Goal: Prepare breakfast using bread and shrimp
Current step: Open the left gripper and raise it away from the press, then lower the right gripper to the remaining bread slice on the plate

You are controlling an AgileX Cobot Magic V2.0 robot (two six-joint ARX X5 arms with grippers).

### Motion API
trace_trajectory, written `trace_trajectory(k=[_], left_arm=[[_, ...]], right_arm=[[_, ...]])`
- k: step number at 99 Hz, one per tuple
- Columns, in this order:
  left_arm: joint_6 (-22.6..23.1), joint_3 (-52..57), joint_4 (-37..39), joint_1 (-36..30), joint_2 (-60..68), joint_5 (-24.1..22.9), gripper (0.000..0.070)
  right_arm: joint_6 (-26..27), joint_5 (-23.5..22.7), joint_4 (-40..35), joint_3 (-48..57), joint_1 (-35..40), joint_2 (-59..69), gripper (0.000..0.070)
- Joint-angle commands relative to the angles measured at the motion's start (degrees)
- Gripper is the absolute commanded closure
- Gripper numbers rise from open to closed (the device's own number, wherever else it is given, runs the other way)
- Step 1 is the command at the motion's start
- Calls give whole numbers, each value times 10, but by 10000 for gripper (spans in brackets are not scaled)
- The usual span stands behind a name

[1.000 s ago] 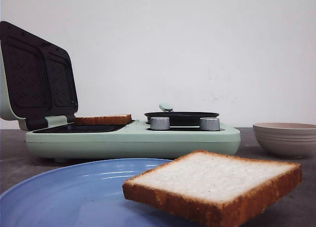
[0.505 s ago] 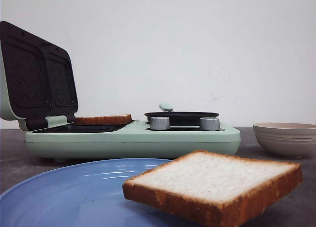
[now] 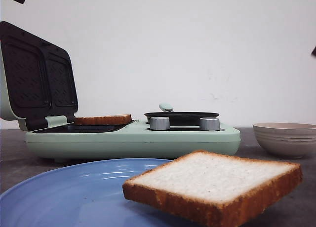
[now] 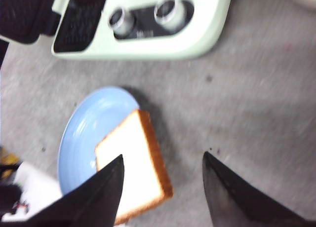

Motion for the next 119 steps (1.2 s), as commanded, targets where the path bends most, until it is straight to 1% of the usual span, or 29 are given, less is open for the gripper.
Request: trace_trajectory(k=[1,11,23,33,45,52,60,77,87,100,119], left_arm=[[-8,2,7,-8,3,7,307],[-8,2,7,-16,3,6,307],[-8,2,8,-20,3,6,307],[-7,2,11,-21,3,6,307],[-7,2,14,-22,3,6,307],[-7,2,14,-22,3,6,307],[-7,2,14,-22,3,6,307],[-7,2,15,-22,3,6,307],[-7,2,15,-22,3,6,307],[-7,2,15,-22,3,6,307],[-7,2,15,-22,3,6,307]], right_arm=[[20,-11,13,-12,4,7,390],[49,-29,43,-43,9,9,384],[88,-48,82,-85,15,9,347],[115,-64,113,-118,24,9,336],[141,-65,137,-149,38,9,333],[165,-72,162,-169,49,9,311],[183,-78,183,-183,59,9,304],[201,-78,195,-190,81,9,298],[203,-67,195,-191,96,9,298],[225,-61,217,-191,116,12,298],[248,-21,238,-191,160,33,298]])
